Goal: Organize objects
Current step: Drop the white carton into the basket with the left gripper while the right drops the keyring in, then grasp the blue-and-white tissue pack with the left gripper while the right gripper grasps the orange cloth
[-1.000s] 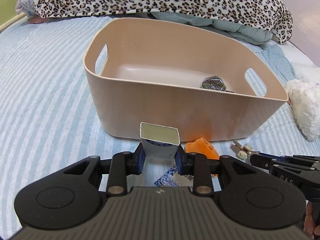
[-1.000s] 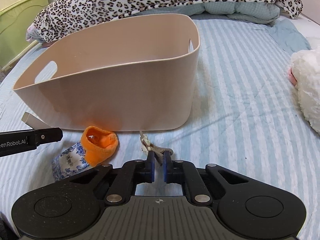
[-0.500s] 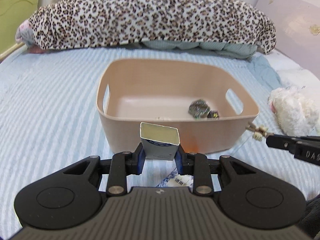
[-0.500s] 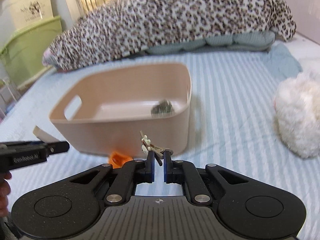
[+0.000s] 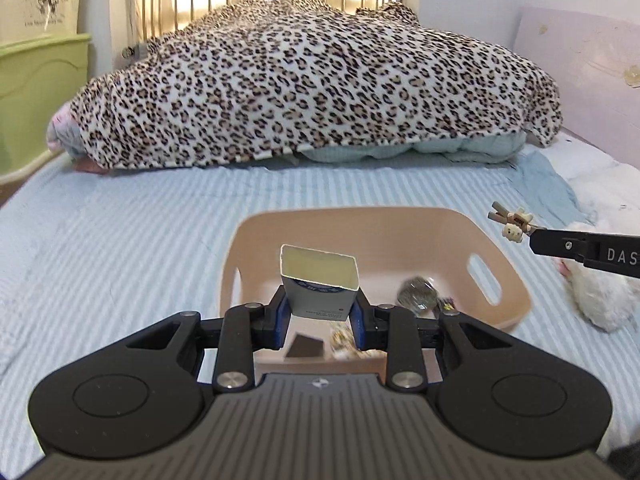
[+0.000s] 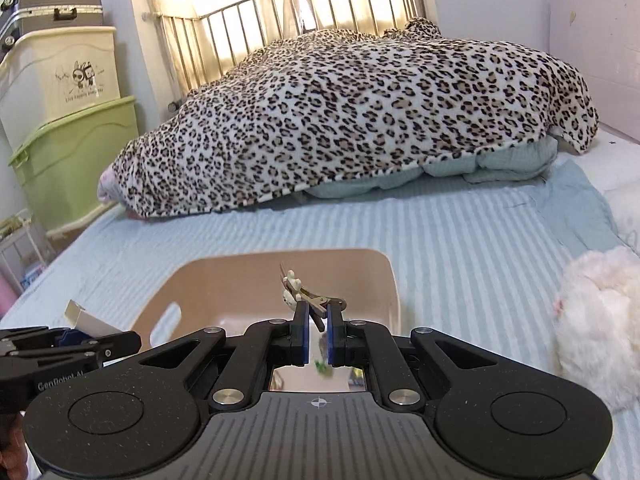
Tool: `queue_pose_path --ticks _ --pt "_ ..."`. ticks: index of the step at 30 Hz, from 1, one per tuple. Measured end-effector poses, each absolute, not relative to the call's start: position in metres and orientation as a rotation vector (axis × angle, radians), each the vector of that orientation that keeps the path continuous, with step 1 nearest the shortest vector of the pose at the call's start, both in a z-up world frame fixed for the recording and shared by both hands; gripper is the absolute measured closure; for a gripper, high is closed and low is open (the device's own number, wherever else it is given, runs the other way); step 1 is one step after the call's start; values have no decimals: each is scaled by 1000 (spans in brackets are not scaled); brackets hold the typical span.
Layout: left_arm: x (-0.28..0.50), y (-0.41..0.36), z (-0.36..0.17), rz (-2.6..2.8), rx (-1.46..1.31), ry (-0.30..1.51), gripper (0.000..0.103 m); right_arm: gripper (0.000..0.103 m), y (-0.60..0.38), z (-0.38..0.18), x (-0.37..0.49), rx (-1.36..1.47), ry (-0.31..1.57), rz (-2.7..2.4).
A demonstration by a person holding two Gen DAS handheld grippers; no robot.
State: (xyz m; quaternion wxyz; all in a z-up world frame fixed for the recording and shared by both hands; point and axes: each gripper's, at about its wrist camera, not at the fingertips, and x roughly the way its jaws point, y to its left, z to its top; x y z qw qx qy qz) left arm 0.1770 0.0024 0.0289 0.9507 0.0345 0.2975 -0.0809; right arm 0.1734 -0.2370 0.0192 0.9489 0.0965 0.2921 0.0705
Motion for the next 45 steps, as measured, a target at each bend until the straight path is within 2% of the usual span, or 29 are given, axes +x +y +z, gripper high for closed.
queue_pose_path --ticks 13,22,23,24,25,26,27,29,31,33,35,39,45 --pt "243 -8 -14 -94 143 717 71 96 -212 -30 225 111 722 105" --pt "243 -11 -28 -127 149 775 70 94 -213 -48 224 84 778 83" --pt "241 -10 -26 -127 147 775 67 91 -214 -46 222 86 773 84" --pt "239 -10 -23 -126 147 772 56 75 -214 -42 220 87 763 78" --pt "237 -9 -20 -123 147 765 49 69 -215 -39 217 89 756 83" --pt "233 -8 -15 -115 146 749 36 52 -216 -34 215 93 751 86" --pt "228 -8 -11 -107 143 732 31 41 -216 -30 212 96 741 89" --pt "220 -5 -4 -110 136 722 30 39 -218 -20 204 88 718 94" --pt "213 -2 0 -117 135 730 29 29 -219 -11 197 80 707 91" --pt "205 0 5 -123 143 726 28 14 -223 -6 189 93 707 102" --pt "196 2 7 -130 152 727 24 8 -224 -3 184 103 715 111" --pt "178 7 7 -138 161 736 19 6 -227 -1 167 94 735 125" --pt "159 12 -9 -149 187 799 18 5 -229 -16 144 80 790 109"
